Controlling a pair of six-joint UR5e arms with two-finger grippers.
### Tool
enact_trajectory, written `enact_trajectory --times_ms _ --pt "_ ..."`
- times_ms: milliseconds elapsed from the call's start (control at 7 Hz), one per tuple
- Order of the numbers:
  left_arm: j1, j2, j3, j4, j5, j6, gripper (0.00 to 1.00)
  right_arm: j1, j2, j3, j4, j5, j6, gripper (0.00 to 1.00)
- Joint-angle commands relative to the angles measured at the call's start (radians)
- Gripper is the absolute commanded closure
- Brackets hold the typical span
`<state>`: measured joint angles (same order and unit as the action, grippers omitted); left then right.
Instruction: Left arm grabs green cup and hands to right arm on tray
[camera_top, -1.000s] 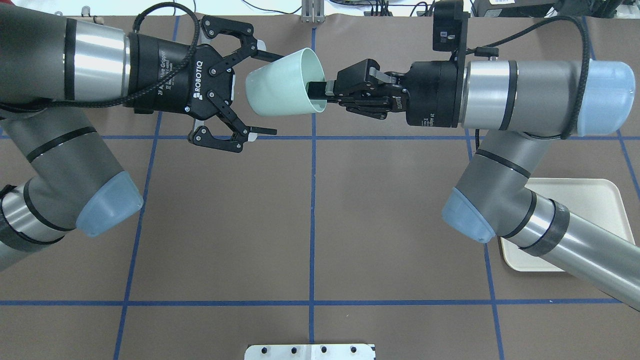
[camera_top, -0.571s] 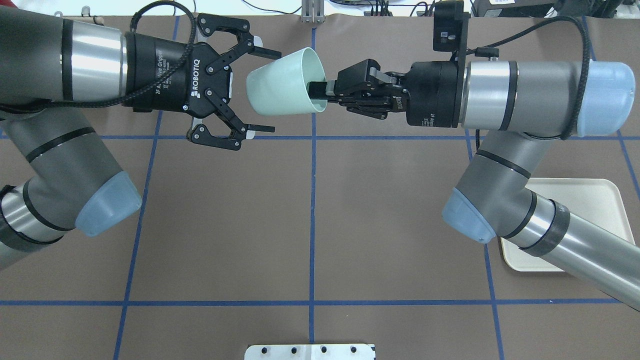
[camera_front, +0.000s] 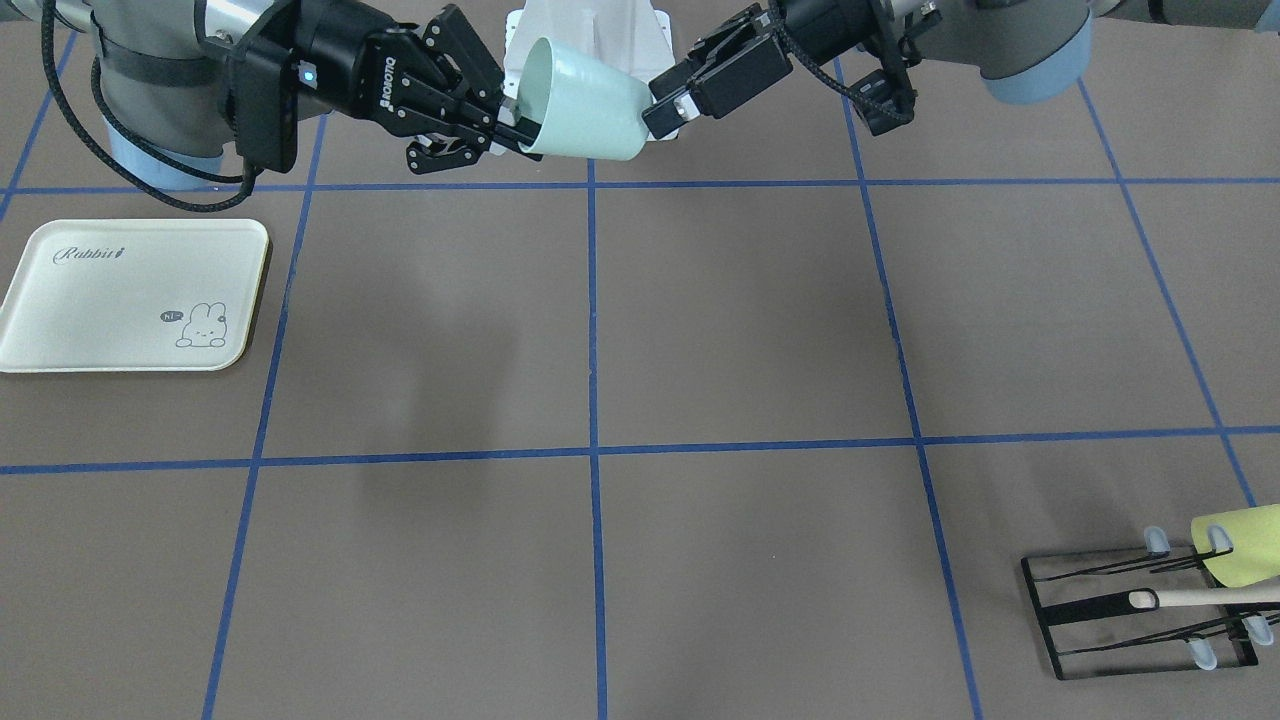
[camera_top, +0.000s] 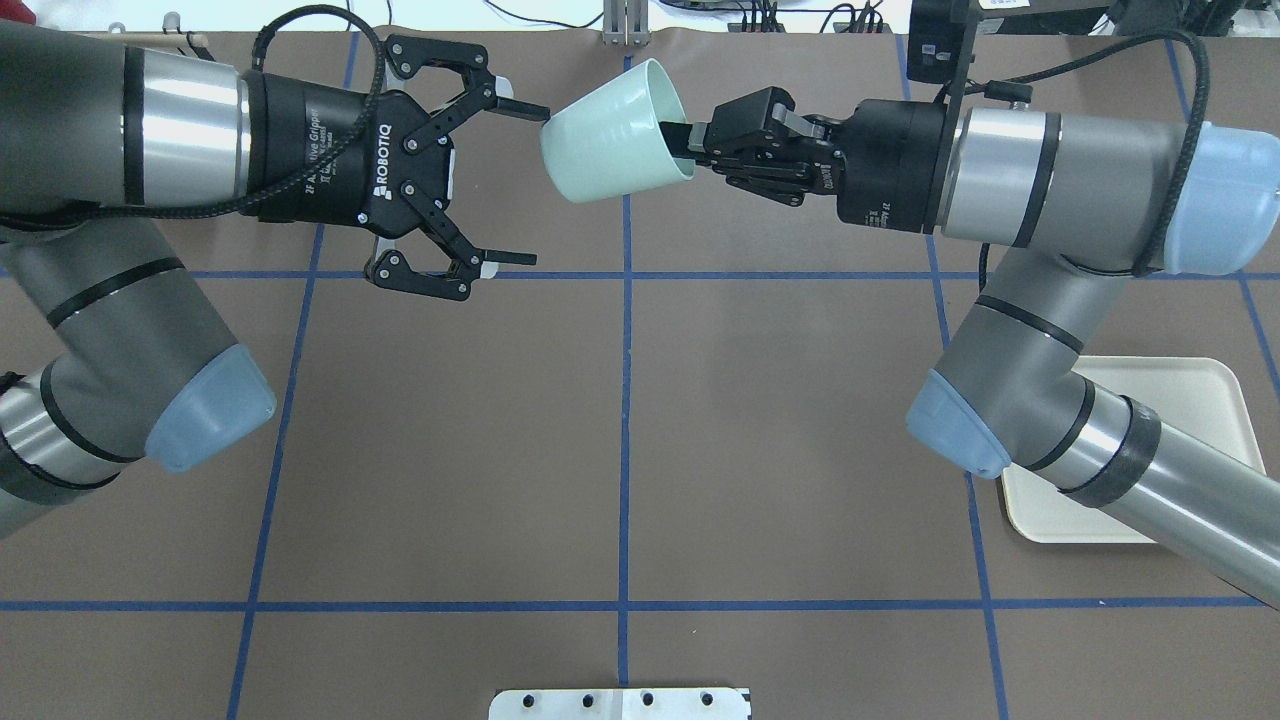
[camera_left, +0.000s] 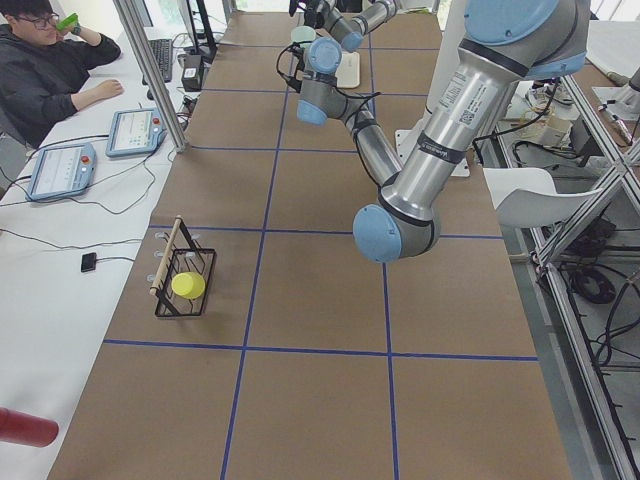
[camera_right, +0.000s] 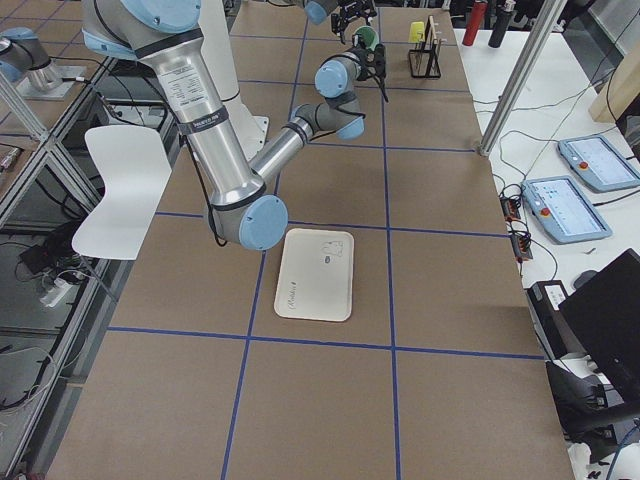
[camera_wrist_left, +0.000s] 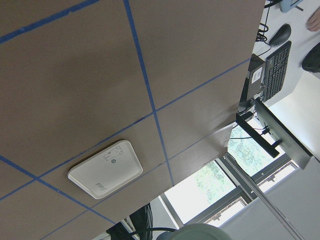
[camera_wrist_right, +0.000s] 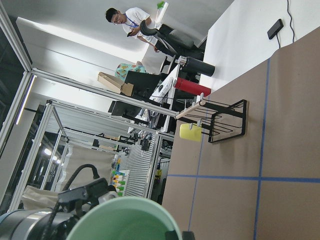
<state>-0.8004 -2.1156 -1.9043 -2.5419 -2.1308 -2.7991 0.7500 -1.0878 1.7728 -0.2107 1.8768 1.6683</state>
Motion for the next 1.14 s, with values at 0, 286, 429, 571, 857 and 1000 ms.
enact_trajectory --times_ms 0,286,429,571,857,1000 --pt "-0.005 0.002 0.002 0.002 0.002 0.003 0.0 0.041 -0.024 -0.033 -0.003 -0.028 -0.05 1.0" --pt "-0.016 0.0 0.004 0.018 0.0 0.219 0.0 0.147 -0.037 -0.116 -0.013 -0.019 -0.117 1.0" --pt "-0.017 0.0 0.011 0.023 0.0 0.324 0.0 0.163 -0.053 -0.137 -0.076 -0.019 -0.259 1.0" --pt "-0.019 0.002 0.022 0.023 0.0 0.439 0.0 0.196 -0.064 -0.127 -0.214 0.011 -0.4 1.0" --pt "-0.066 0.0 0.024 0.104 -0.001 0.66 0.0 0.273 -0.075 -0.124 -0.428 0.1 -0.635 1.0" --pt "-0.091 0.0 0.021 0.161 0.002 0.79 0.0 0.299 -0.104 -0.116 -0.497 0.122 -0.733 1.0"
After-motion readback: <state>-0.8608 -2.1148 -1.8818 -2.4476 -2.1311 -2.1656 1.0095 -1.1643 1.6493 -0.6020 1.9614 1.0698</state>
